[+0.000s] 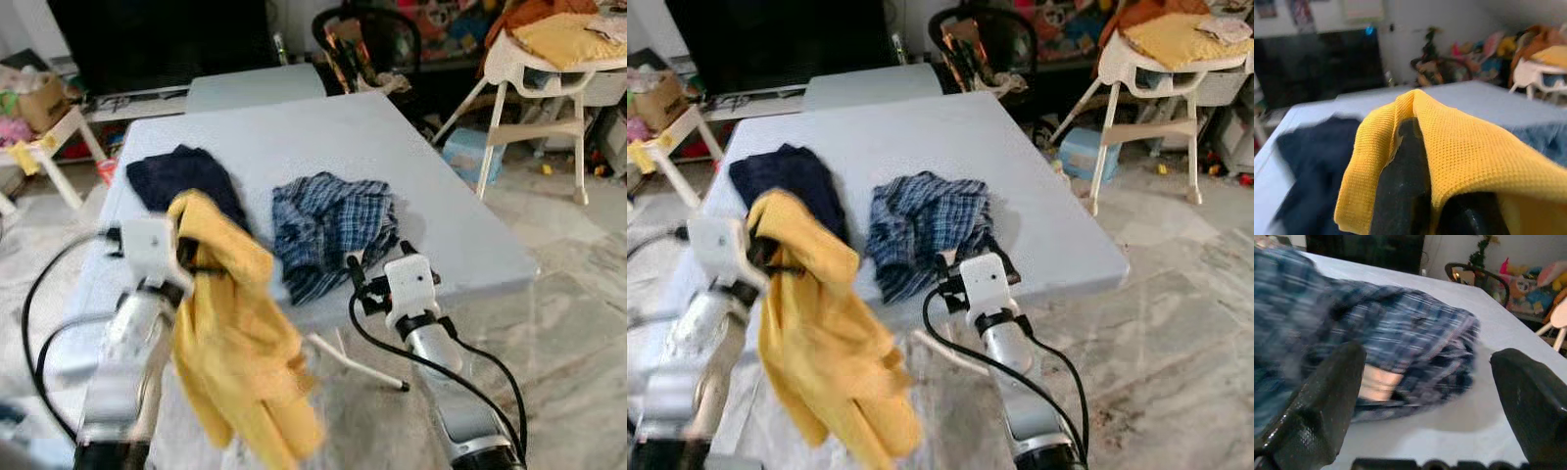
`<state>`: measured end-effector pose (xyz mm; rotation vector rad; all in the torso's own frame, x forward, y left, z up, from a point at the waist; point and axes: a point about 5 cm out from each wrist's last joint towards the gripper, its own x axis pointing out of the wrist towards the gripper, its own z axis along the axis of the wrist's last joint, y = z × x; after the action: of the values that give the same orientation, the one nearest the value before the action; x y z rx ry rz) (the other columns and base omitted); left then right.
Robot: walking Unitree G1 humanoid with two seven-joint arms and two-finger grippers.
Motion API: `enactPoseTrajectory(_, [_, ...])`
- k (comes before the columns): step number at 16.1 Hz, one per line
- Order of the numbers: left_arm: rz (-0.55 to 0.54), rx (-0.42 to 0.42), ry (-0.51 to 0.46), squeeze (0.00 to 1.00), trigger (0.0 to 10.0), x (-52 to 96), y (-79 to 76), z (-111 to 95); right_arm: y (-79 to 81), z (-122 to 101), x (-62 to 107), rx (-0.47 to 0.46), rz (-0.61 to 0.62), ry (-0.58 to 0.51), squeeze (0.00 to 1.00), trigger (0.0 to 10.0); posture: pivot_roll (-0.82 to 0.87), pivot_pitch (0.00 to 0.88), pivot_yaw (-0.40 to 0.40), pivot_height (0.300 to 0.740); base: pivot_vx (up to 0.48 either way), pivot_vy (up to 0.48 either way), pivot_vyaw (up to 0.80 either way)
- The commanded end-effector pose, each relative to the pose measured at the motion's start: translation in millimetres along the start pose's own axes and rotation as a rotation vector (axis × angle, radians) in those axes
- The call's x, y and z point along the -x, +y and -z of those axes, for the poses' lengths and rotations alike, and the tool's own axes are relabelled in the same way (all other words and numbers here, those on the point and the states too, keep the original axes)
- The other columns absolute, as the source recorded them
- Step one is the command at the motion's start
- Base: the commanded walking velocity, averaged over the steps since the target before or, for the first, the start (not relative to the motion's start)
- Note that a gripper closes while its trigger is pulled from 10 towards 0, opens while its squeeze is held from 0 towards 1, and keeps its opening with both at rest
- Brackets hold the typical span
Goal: Hang hanger
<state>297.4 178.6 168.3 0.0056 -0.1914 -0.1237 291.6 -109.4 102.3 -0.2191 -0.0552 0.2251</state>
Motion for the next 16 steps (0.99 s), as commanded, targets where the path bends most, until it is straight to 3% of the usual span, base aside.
enactPoseTrajectory(1, [0.005, -0.016, -0.077, 0.0, 10.0, -6.2, -0.6, -20.1, -4.6, 1.2, -0.8, 0.013, 0.021, 0.002, 0.0, 10.0, -0.07, 0.0, 0.07, 0.74, 0.409, 0.0, 0.0])
enactPoseTrajectory(6, [-0.017, -0.026, -0.081, 0.0, 10.0, -9.0, 5.9, -24.0, -2.5, 3.5, 0.6, 0.019, 0.018, 0.005, 0.0, 10.0, -0.07, 0.0, 0.07, 0.74, 0.315, 0.0, 0.0])
enactPoseTrajectory(9, [-0.023, -0.122, -0.16, 0.0, 10.0, -19.3, 11.0, -45.4, -3.4, 5.9, 1.7, 0.026, 0.015, 0.011, 0.0, 10.0, -0.07, 0.0, 0.068, 0.74, 0.0, 0.0, 0.0])
enactPoseTrajectory(10, [-0.022, -0.172, -0.17, 0.0, 10.0, -29.3, 19.5, -52.2, -3.4, 7.2, 1.3, 0.029, 0.014, 0.016, 0.0, 10.0, -0.07, 0.0, 0.068, 0.74, 0.0, 0.0, 0.0])
enactPoseTrajectory(13, [-0.029, -0.257, -0.121, 0.0, 10.0, -47.0, 40.3, -47.0, -1.2, 7.0, 2.1, 0.032, 0.007, 0.017, 0.0, 10.0, -0.08, 0.0, 0.068, 0.74, 0.0, 0.0, 0.0])
enactPoseTrajectory(16, [-0.036, -0.384, -0.109, 0.0, 10.0, -79.4, 58.6, -59.2, -1.1, 10.5, 3.6, 0.037, 0.0, 0.031, 0.0, 10.0, -0.08, 0.0, 0.066, 0.74, 0.0, 0.0, 0.0])
